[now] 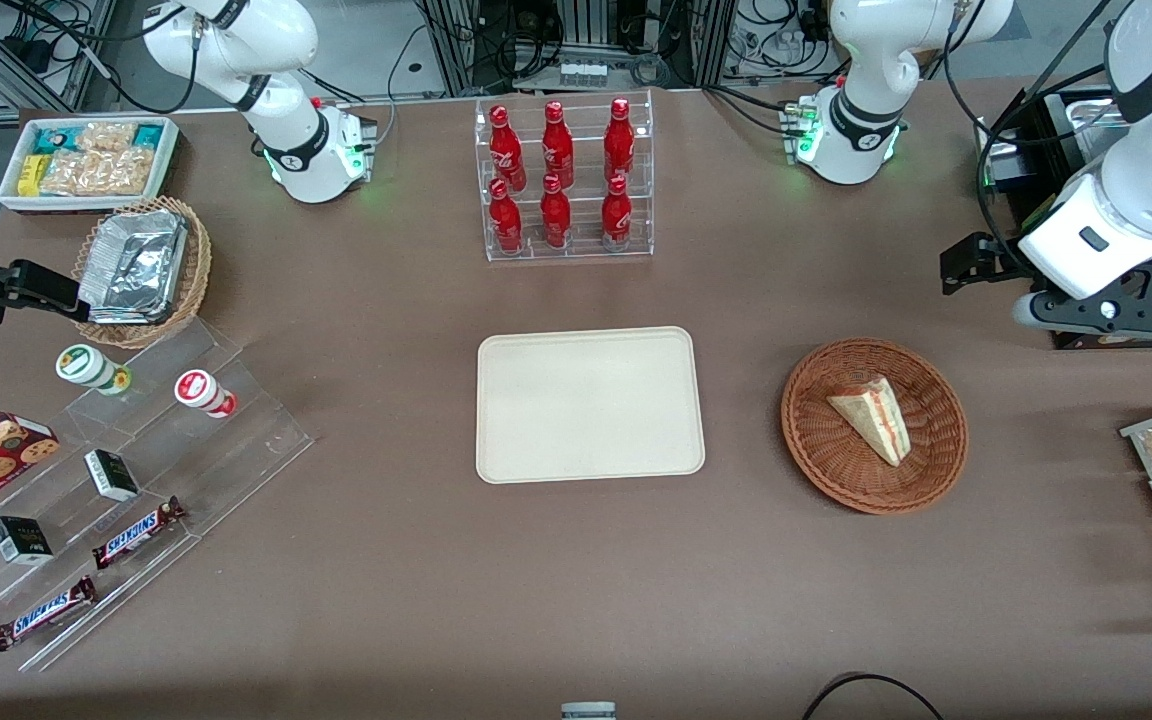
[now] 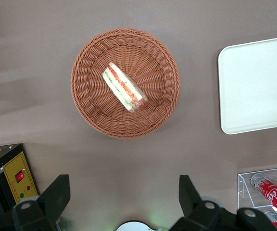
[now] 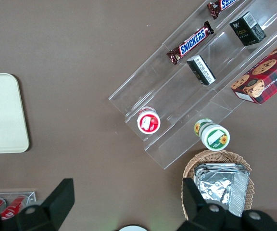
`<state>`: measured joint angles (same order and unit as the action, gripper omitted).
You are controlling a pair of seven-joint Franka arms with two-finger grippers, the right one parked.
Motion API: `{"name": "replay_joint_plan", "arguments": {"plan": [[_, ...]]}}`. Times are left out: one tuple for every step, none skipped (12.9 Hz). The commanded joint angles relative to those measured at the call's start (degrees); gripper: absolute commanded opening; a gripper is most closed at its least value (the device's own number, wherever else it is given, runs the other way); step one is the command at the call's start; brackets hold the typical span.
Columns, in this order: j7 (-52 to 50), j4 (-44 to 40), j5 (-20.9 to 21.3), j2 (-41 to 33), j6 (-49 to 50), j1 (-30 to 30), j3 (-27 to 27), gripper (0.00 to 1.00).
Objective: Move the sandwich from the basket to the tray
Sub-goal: 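Move the left gripper over the wrapped sandwich in the wicker basket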
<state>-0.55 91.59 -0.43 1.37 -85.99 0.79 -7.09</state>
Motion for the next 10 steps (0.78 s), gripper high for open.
{"name": "replay_joint_plan", "arguments": {"plan": [[-0.2, -0.5, -0.1, 0.1, 1.0, -0.2, -0.5, 1.00], [-0.1, 0.0, -0.1, 0.1, 0.9, -0.2, -0.5, 1.00], [-0.2, 0.9, 0.1, 0.2, 0.3, -0.1, -0.5, 1.00], [-0.1, 1.7, 0.2, 0.3, -0.6, 0.0, -0.6, 1.00], [-0.1, 4.0, 0.2, 0.0, -2.3, 0.0, -0.6, 1.00], [-0.2, 6.0, 0.2, -0.2, -4.3, 0.0, -0.6, 1.00], [-0.2, 8.5, 0.2, -0.1, -6.4, 0.0, -0.6, 1.00], [-0.2, 10.5, 0.2, 0.0, -8.7, 0.0, -0.6, 1.00], [-0.2, 13.3, 0.2, -0.1, -12.1, 0.0, -0.5, 1.00], [-1.1, 15.9, 0.2, -0.1, -15.1, 0.0, -0.5, 1.00]]}}
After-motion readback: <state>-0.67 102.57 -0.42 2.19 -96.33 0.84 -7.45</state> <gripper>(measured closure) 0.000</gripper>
